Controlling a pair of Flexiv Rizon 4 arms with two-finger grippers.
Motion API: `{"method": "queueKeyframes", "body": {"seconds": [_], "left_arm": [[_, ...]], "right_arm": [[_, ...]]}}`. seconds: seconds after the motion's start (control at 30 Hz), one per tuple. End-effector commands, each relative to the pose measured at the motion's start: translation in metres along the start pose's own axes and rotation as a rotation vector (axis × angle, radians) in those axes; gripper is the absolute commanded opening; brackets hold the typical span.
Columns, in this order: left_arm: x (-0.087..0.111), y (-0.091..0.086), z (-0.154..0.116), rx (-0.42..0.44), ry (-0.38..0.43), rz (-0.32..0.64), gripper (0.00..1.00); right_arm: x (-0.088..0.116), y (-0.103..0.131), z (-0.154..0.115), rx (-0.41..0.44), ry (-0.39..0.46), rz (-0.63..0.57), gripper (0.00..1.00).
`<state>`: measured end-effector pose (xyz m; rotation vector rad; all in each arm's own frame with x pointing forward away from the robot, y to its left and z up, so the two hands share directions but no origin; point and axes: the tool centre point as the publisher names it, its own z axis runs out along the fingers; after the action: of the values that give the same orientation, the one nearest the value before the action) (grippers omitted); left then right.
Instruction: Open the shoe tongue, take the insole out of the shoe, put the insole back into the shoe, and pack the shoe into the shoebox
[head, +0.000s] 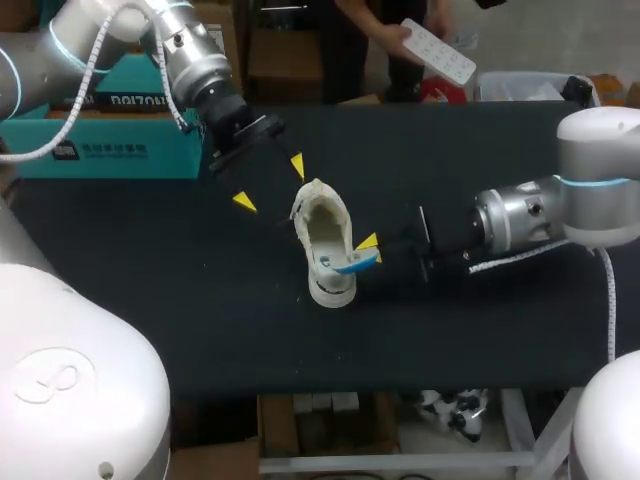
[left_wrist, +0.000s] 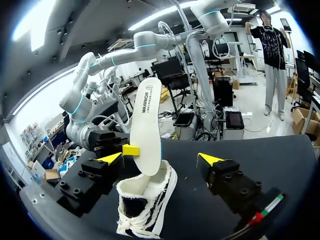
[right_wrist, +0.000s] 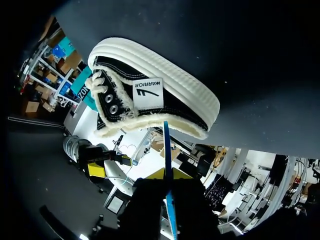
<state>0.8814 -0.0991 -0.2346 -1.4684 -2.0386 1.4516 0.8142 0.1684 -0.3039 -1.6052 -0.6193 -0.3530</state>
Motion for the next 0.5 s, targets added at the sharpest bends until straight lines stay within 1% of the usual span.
{"method": "queueKeyframes", "body": {"seconds": [0.03,0.07,0.5], "left_arm": [[0.0128,-0.0069,0.0313,-0.101,-0.233,-0.058,1.0],[0.0128,-0.0069,0.0313,-0.101,-0.233,-0.058,1.0],[0.0128,-0.0069,0.0313,-0.101,-0.233,-0.058,1.0]], "right_arm": [[-0.0026,0.0013,0.0031,-0.019,0.033,0.002,0.0],[-0.0016,0.0012,0.0034,-0.034,0.037,0.0,0.0],[-0.0016,0.0012,0.0034,-0.034,0.037,0.0,0.0]]}}
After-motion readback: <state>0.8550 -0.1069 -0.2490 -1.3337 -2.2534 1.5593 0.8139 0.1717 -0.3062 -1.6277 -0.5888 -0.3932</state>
